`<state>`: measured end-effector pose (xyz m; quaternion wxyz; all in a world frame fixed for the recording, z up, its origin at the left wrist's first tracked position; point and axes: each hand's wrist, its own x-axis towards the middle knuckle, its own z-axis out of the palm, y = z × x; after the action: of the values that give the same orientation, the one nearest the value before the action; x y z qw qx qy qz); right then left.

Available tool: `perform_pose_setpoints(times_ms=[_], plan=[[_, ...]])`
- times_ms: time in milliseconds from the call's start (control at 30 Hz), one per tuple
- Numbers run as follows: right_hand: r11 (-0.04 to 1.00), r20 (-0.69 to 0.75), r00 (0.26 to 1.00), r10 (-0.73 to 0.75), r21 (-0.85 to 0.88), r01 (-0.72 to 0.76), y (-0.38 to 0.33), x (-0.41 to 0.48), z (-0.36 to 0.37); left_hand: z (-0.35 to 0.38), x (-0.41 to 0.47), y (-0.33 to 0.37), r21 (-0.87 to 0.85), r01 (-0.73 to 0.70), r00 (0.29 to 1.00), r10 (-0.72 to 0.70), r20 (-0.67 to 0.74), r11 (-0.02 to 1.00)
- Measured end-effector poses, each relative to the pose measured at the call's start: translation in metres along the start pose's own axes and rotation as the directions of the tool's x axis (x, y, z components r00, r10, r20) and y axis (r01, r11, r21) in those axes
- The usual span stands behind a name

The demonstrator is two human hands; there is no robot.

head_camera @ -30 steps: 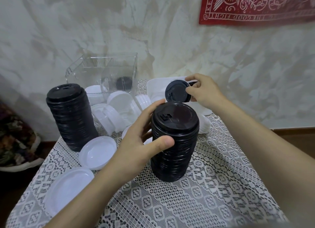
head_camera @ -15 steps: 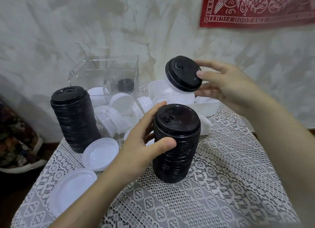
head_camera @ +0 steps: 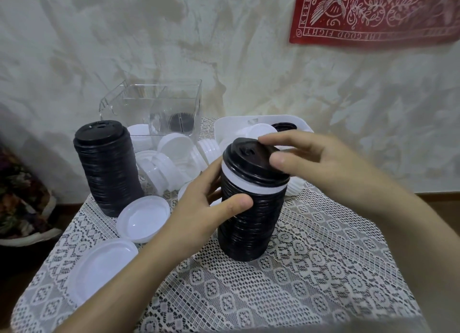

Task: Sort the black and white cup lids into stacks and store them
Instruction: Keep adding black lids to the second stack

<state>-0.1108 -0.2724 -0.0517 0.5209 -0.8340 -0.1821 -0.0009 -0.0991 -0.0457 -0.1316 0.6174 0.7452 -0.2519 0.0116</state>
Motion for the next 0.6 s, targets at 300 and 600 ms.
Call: perform_pose_setpoints(times_ms=[300,600], plan=[[0.998,0.008,0.998,-0.059,0.017,0.059,-0.006,-0.005,-0.002,0.001,0.001,-0.001,-0.014,-0.005,1.000,0.005,0.009,1.000],[0.989,-0.276,0.950,0.148,0.034,-0.144,0.047,0.014,-0.019,0.002,0.003,-0.003,-0.023,-0.033,0.999,0.033,0.009,0.999]])
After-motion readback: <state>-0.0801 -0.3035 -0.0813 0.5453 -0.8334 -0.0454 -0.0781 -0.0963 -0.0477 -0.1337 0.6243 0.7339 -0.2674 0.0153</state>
